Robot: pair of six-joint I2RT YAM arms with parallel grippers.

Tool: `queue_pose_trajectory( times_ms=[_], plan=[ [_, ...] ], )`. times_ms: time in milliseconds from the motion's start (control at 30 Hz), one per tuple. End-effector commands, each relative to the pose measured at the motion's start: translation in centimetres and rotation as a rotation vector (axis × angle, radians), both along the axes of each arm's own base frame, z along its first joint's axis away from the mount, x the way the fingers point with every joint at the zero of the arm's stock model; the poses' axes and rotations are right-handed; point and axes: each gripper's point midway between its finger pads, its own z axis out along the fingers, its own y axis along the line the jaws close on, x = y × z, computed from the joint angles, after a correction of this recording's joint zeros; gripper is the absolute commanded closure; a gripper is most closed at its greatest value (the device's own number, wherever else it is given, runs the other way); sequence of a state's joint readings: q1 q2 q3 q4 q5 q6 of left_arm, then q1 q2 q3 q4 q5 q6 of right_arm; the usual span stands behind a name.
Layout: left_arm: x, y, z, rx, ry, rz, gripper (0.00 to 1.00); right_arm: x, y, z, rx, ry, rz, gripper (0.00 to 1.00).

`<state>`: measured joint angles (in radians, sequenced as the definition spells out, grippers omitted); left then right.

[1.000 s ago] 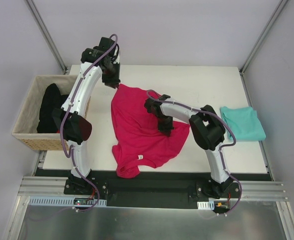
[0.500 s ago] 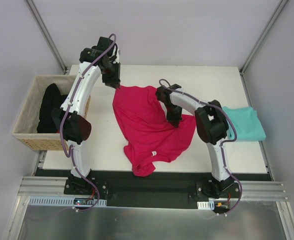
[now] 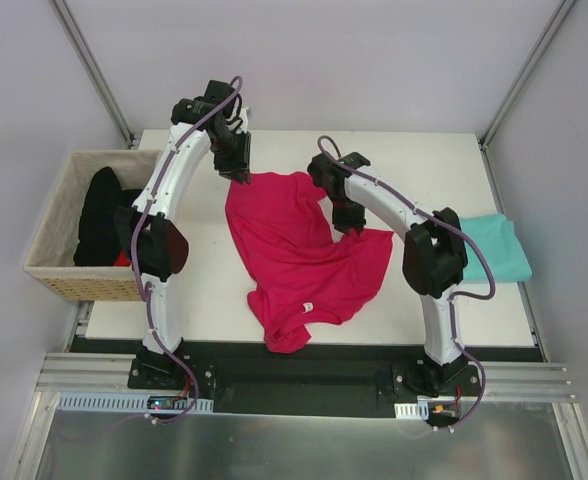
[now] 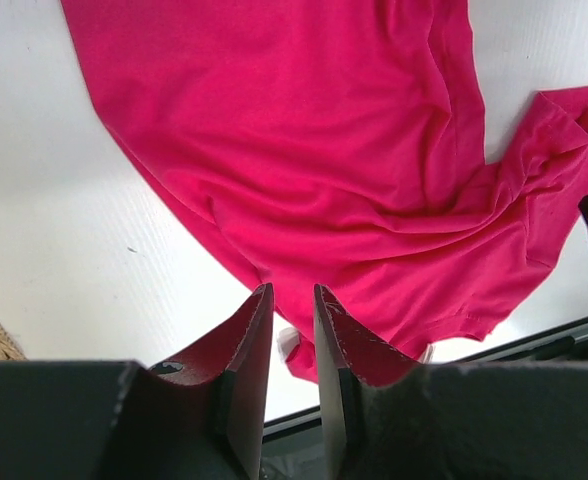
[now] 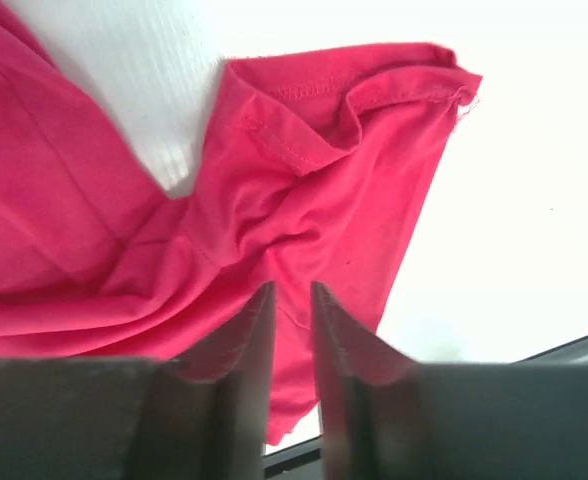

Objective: Fold and stack the t-shirts
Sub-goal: Flatten out the tshirt

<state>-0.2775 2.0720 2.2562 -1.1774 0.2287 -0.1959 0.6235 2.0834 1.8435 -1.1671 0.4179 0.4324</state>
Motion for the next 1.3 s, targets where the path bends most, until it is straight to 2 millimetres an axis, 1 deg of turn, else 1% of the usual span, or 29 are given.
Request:
queue_pose_trajectory(
  times_ms=[0,33,100,133,167,200,233,267,300,333,367,400,500,567,600,667,700,733,800,833,1000,1167,1267],
  plan=[
    [0.7,-0.4,1.1,-0.029,-0.048,-0.029,0.77,0.4,-0.7,2.6,-0.045,-0.024,0.019,0.83],
    [0.9,-0.6,0.3,-0.027,-0.032,-0.036,0.77,0.3,-0.5,2.8,-0.025,-0.021,0.016,0.85],
    [1.2,-1.0,-0.5,-0.038,-0.013,-0.048,0.77,0.3,0.0,3.1,0.002,-0.034,0.011,0.89],
    [1.4,-1.5,-1.5,-0.056,0.016,-0.056,0.77,0.3,0.2,3.3,0.018,-0.041,0.009,0.9],
    [1.5,-1.7,-2.0,-0.065,0.028,-0.061,0.77,0.4,0.4,4.0,0.038,-0.065,0.009,0.94],
    [1.7,-2.0,-3.2,-0.07,0.06,-0.057,0.78,0.4,0.5,4.4,0.047,-0.072,0.009,0.98],
    [1.8,-2.3,-3.8,-0.08,0.075,-0.062,0.78,0.5,0.5,4.7,0.052,-0.083,0.01,0.99],
    [1.9,-2.6,-4.3,-0.085,0.085,-0.063,0.78,0.5,0.5,5.6,0.066,-0.1,0.015,0.99],
    [2.1,-2.7,-5.3,-0.087,0.107,-0.06,0.88,0.5,0.4,5.9,0.068,-0.105,0.026,0.99],
    [2.2,-2.8,-5.8,-0.086,0.115,-0.057,0.92,0.5,0.3,6.3,0.066,-0.115,0.029,0.99],
    [2.4,-3.0,-6.1,-0.091,0.117,-0.058,0.99,0.5,0.2,6.9,0.074,-0.129,0.034,0.99],
    [2.5,-3.1,-6.8,-0.09,0.131,-0.053,1.0,0.5,0.2,7.3,0.073,-0.136,0.048,0.99],
    [3.1,-3.3,-7.5,-0.094,0.132,-0.044,1.0,0.5,-0.1,8.4,0.078,-0.164,0.058,0.99],
    [3.4,-3.4,-8.0,-0.099,0.131,-0.045,1.0,0.4,-0.2,8.7,0.081,-0.168,0.064,0.99],
    [3.5,-3.6,-8.5,-0.103,0.139,-0.05,1.0,0.4,-0.2,9.0,0.087,-0.172,0.064,0.99],
    [3.8,-4.0,-8.7,-0.117,0.14,-0.058,1.0,0.3,-0.1,9.3,0.1,-0.176,0.065,0.99],
    [3.7,-4.2,-9.5,-0.12,0.158,-0.066,1.0,0.2,0.0,9.5,0.107,-0.177,0.068,0.99],
    [3.7,-4.5,-9.7,-0.125,0.162,-0.076,1.0,0.2,0.0,9.8,0.118,-0.184,0.069,0.99],
    [3.3,-4.8,-10.8,-0.119,0.19,-0.086,1.0,0.1,0.1,10.1,0.13,-0.188,0.071,0.99],
    [2.8,-5.3,-11.2,-0.117,0.208,-0.1,1.0,0.0,0.2,10.4,0.142,-0.193,0.073,0.99],
    [1.3,-6.1,-14.2,-0.085,0.287,-0.113,1.0,0.0,0.5,11.5,0.171,-0.217,0.084,0.99],
    [0.8,-6.0,-16.2,-0.065,0.337,-0.096,1.0,-0.2,0.5,12.6,0.194,-0.238,0.093,0.99],
    [0.2,-5.4,-17.6,-0.027,0.371,-0.091,1.0,-0.4,0.2,12.7,0.19,-0.237,0.096,0.99]
  ],
)
